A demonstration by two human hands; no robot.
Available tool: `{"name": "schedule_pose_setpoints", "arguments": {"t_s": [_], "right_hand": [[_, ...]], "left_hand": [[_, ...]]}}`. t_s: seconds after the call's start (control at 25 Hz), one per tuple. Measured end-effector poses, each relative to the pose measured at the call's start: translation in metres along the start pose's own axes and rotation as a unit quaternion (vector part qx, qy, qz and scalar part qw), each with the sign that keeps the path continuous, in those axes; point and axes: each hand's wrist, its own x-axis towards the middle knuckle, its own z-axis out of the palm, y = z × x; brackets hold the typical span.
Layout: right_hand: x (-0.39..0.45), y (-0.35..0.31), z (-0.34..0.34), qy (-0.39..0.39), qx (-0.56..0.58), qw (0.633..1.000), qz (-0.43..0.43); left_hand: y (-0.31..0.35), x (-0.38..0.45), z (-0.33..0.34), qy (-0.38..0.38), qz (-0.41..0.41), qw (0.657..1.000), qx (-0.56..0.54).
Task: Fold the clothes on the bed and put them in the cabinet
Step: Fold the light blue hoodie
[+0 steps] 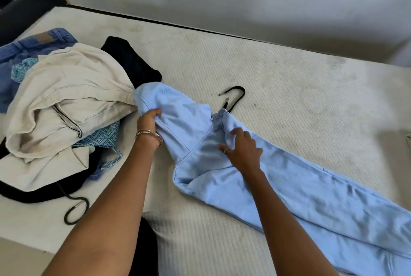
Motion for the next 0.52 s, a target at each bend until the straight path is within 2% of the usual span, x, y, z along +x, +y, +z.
{"name": "schedule_pose_setpoints", "arguments": {"t_s": [0.04,0.08,0.12,0.16,0.2,0.24,0.28,0.32,0.36,0.4,0.52], "right_hand": [[0.007,-0.007,-0.004,0.054,-0.022,0.998,-0.020],[0.012,-0.013,-0.005,0.081,-0.047,0.995,-0.041],[0.015,-0.018,-0.003,0.080,-0.064,0.993,-0.050],[0.017,-0.022,0.001,0.067,-0.075,0.994,-0.047],[0.018,-0.023,0.008,0.058,-0.087,0.994,-0.045],[0.017,-0.023,0.014,0.057,-0.096,0.992,-0.049],[0.018,-0.022,0.017,0.066,-0.088,0.992,-0.061],[0.020,-0.022,0.018,0.071,-0.063,0.993,-0.070],[0.021,-0.022,0.016,0.072,-0.029,0.993,-0.084],[0.020,-0.022,0.011,0.086,0.005,0.991,-0.099],[0.015,-0.013,0.009,0.119,0.066,0.978,-0.156]], "left_hand": [[0.000,0.005,-0.004,0.067,-0.003,0.996,0.058],[-0.001,0.007,-0.009,0.151,0.011,0.974,0.167],[-0.003,0.005,-0.015,0.230,0.053,0.917,0.321],[-0.008,0.001,-0.019,0.259,0.165,0.841,0.445],[-0.013,-0.007,-0.021,0.197,0.306,0.778,0.512],[-0.019,-0.016,-0.019,0.065,0.393,0.757,0.518],[-0.026,-0.027,-0.012,-0.077,0.393,0.775,0.489],[-0.034,-0.037,-0.005,-0.185,0.332,0.791,0.479],[-0.043,-0.042,0.002,-0.248,0.268,0.803,0.470],[-0.052,-0.048,0.011,-0.271,0.205,0.823,0.455],[-0.070,-0.051,0.036,-0.278,0.014,0.899,0.340]]}}
